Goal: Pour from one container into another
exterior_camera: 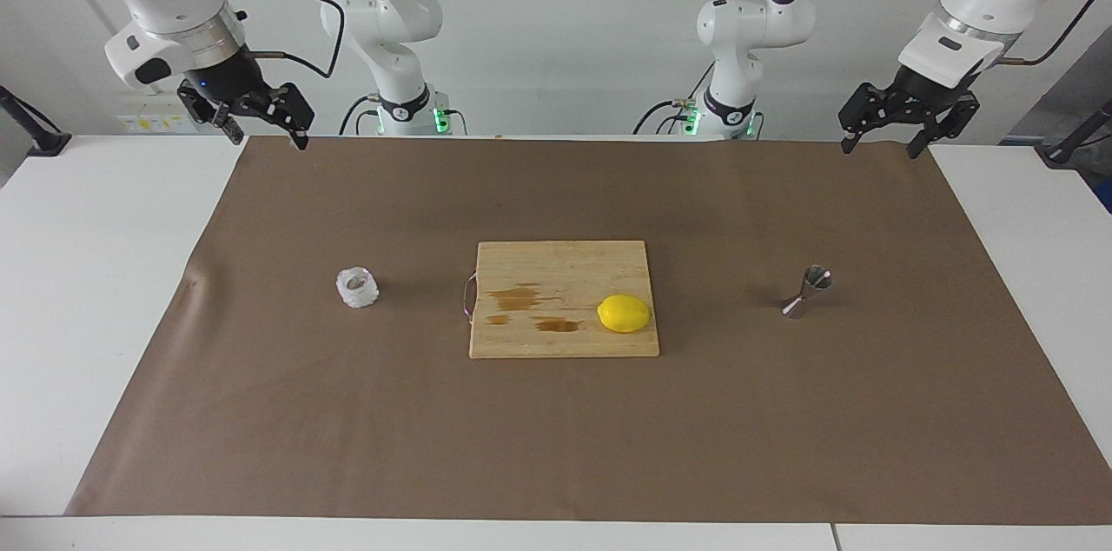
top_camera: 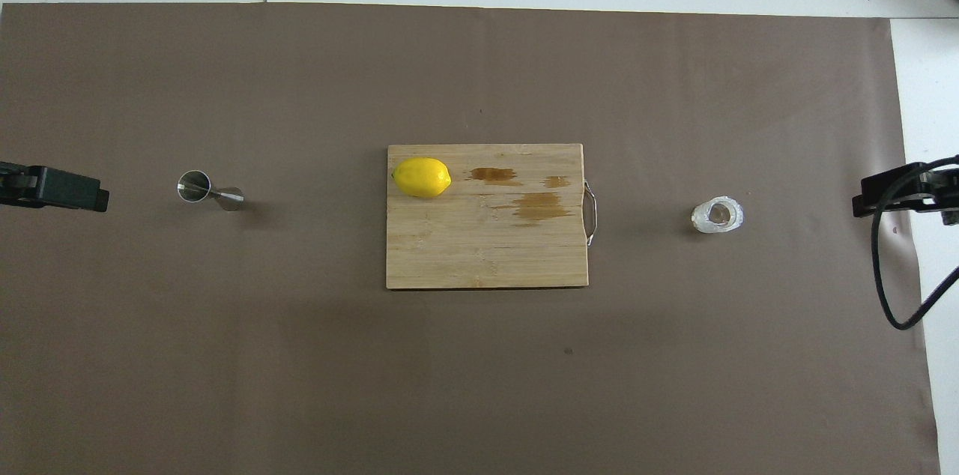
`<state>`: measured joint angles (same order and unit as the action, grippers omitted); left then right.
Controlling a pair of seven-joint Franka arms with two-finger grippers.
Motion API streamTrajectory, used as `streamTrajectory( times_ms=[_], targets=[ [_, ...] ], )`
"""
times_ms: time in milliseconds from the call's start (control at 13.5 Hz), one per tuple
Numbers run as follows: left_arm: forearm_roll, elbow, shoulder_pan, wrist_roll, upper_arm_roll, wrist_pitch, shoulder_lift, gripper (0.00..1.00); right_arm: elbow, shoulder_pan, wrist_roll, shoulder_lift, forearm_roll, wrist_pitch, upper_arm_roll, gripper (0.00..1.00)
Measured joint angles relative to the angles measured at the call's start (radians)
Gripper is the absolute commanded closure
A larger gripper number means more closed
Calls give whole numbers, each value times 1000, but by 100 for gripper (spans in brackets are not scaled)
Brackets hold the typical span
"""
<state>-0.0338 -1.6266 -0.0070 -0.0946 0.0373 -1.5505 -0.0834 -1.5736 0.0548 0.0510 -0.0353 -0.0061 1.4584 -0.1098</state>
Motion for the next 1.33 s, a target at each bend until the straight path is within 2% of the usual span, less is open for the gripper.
streamTrajectory(
  times_ms=[814,1110,1332],
  targets=[
    [1,-1,1,14,-3,-8,0,0,0,-2,0,0,0,-7,0,0],
    [-2,-15,2,184,-4,-22,14,0,0,-5,0,0,0,-31,0,0],
    [-59,-18,14,358,-10,-58,72,0,0,3,0,0,0,-35,0,0]
  ],
)
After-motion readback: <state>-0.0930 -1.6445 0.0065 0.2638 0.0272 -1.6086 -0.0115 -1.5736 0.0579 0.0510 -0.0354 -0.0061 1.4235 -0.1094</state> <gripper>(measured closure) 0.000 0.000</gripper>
